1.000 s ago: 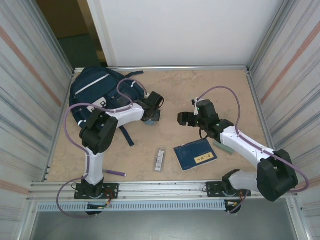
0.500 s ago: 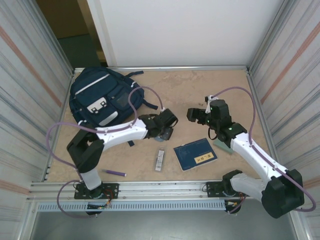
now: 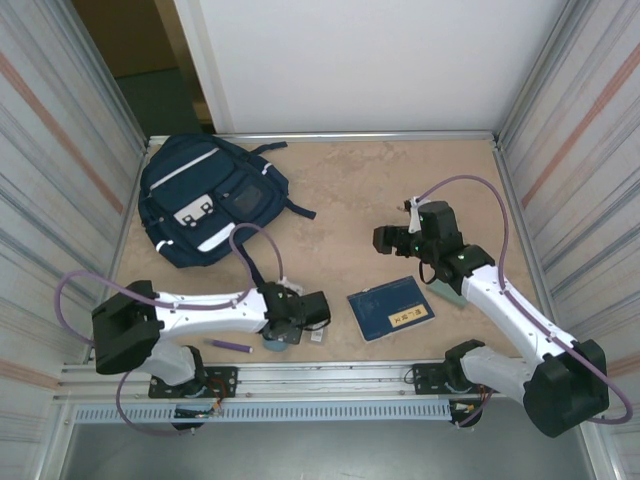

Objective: Pack the student bag

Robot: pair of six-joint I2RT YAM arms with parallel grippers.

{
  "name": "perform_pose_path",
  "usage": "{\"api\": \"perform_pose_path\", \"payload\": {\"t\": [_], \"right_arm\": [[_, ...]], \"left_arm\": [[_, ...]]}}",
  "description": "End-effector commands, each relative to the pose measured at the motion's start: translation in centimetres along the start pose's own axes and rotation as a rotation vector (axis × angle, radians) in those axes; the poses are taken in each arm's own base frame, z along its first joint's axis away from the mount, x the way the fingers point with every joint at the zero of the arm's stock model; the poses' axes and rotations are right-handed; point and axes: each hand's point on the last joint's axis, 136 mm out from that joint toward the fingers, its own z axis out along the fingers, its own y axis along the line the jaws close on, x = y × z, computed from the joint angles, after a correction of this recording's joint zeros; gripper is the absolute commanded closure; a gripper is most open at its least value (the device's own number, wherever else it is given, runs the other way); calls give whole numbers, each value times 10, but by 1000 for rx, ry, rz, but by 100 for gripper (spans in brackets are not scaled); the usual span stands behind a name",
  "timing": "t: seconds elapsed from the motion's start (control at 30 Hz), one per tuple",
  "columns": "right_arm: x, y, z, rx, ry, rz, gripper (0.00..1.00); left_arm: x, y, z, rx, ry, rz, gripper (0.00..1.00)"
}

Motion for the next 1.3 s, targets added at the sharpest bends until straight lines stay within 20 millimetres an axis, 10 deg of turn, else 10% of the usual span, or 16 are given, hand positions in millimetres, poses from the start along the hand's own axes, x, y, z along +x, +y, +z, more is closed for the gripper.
{"api": "perform_pose_path", "payload": {"t": [0.0,0.3,0.67,1.07,1.27], "right_arm": [[-10,6,-3,-22,-14,-17,10],[-13,1,2,9,-17,-3,9],[-22,-4,-9,44,-68,8,7],[-10,4,-16,-48,-104,162,12],[-8,11,-17,-83,-89,202,14]], "left_arm": [[20,-10,12,50,51,-121,43],[4,-24,-10,108,26,-167,16],[-91,34,-102,71,-273,-190,4],[-202,127,-41,105,-441,-354,1],[-246,137,-7,101,-434,-314,1]]}}
